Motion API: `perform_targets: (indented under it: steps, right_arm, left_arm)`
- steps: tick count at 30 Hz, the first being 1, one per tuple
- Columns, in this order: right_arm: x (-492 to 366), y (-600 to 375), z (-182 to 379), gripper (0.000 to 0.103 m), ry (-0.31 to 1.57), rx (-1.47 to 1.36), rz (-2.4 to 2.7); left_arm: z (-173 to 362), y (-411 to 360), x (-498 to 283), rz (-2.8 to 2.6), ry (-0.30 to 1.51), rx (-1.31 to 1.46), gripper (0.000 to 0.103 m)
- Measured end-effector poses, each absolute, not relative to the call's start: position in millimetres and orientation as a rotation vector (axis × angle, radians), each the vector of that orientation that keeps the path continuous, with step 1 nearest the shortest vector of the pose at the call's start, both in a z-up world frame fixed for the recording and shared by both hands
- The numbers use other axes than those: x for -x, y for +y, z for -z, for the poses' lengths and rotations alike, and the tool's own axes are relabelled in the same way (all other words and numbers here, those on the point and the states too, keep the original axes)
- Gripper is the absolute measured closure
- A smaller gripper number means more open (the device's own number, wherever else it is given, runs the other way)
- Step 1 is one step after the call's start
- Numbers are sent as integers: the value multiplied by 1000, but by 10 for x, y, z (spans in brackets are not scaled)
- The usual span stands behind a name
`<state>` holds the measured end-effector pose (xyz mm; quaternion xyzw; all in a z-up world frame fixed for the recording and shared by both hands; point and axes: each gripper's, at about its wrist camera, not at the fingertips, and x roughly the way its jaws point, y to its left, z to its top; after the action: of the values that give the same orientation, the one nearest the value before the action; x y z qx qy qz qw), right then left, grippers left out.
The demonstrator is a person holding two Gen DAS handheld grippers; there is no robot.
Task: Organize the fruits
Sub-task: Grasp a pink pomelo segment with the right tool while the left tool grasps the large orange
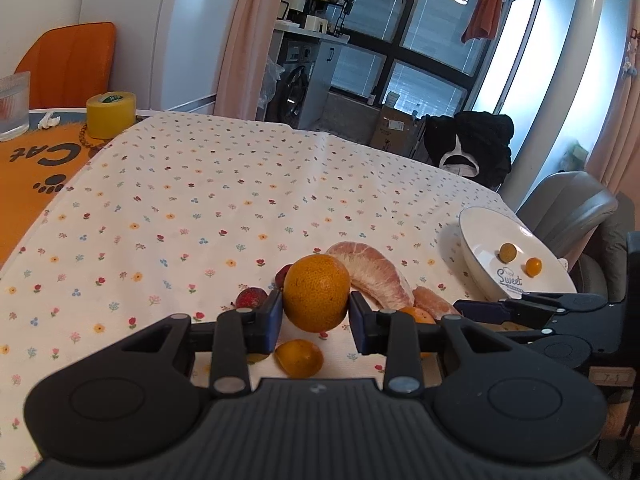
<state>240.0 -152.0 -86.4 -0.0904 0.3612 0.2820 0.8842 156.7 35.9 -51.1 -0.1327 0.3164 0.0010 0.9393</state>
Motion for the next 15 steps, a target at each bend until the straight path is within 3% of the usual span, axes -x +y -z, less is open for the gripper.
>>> perform_targets:
  steps: [1, 3, 15]
  right_arm:
    - [-2399, -1529, 856, 56, 761, 175, -595]
    - [-2371, -1533, 842, 67, 764, 179, -608]
    - [-2311, -1662, 733, 70, 736, 105, -656]
  left_arm:
    - [499, 357, -1546, -1, 640, 268, 69]
    - [487, 350, -1506, -1, 635, 266, 69]
    - [455, 338, -1450, -1, 621, 272, 69]
